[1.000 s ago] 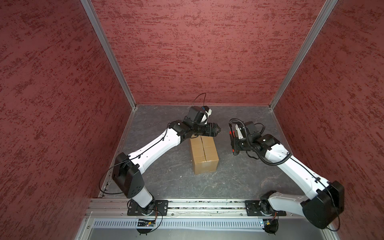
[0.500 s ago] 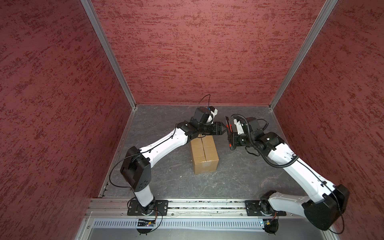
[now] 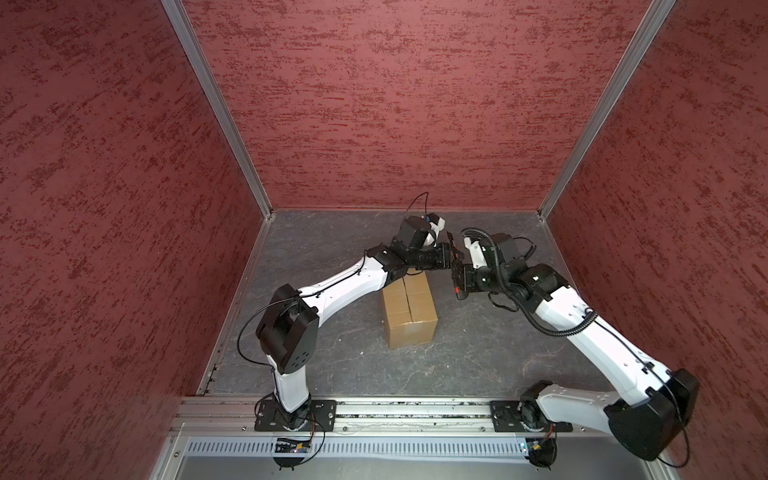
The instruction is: Unpack the express box
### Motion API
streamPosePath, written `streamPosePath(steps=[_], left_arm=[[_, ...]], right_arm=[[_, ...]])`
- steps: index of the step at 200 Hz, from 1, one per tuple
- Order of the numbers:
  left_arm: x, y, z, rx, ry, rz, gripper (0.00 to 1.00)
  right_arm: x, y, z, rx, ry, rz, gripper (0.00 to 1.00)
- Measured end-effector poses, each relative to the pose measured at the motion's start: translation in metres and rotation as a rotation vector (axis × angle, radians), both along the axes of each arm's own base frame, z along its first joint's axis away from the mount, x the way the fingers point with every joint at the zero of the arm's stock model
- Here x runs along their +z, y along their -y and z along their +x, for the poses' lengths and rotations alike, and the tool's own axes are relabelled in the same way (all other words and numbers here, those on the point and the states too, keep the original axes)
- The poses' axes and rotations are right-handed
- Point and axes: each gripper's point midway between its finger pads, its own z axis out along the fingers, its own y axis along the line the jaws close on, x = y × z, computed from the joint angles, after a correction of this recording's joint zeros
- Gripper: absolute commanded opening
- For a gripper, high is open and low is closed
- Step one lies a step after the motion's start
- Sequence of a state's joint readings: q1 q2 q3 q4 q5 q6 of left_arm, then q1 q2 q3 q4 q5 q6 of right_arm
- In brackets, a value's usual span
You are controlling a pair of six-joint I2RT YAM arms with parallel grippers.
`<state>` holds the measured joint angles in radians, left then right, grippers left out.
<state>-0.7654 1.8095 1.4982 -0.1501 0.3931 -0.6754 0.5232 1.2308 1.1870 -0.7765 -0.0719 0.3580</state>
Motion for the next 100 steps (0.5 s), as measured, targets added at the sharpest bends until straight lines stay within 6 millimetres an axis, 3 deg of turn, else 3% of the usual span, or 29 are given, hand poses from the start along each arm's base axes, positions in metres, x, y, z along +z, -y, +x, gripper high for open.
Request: streamPosePath(steps=[100], left_arm=[[0.0046, 0.0039, 0.0077, 0.016, -0.029, -0.095, 0.19]], right_arm=[[0.0000, -0.0040, 0.0035, 0.006, 0.008, 0.007, 0.12]])
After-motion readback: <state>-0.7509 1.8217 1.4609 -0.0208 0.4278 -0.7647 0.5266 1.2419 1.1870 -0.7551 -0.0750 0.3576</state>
